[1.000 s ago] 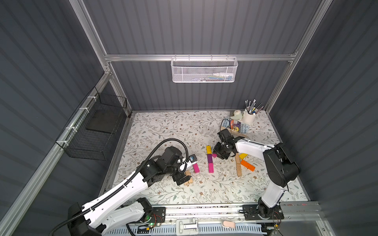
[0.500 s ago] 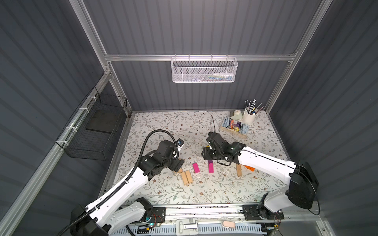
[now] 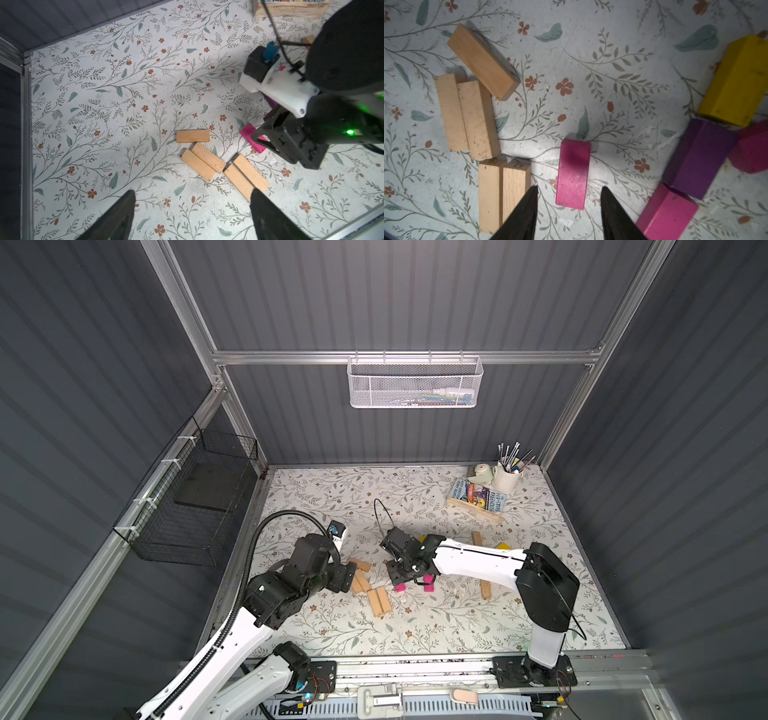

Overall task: Assemble the letter k with building blocks
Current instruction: Pick up the building block from the center of the board.

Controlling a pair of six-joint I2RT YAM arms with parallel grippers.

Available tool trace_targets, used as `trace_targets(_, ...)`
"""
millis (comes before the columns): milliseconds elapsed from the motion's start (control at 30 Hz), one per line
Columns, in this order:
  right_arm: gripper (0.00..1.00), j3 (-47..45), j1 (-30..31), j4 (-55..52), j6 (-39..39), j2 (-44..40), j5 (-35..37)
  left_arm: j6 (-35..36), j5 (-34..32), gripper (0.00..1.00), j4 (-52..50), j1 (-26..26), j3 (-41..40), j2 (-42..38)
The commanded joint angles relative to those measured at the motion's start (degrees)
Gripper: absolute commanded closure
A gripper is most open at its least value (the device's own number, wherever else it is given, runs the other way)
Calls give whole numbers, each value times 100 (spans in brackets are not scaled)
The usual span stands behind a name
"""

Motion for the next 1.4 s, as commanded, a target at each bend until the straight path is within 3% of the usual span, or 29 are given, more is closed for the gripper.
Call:
trace_targets(0,50,114,31,-63,-19,182,103,-70,182,12,-174,34,167,3)
trace_targets(433,59,48,31,48,51,602,121,479,622,7,-166,38,51,49)
trace_targets(700,72,-140,22,198,-4,529,146,538,697,7,-168,34,37,73)
trace_targets(867,55,-132,7,156,-66,524,162,582,729,6,-175,34,32,123)
trace_targets(933,54,-108,4,108,-58,577,174,598,738,6,-160,34,29,127)
trace_targets(1200,72,-137,5,143,-73,556,210,678,762,6,-157,36,-7,110)
trace_targets(1367,73,-408,-63,479,-136,189,90,1063,1102,5,-123,34,-48,57)
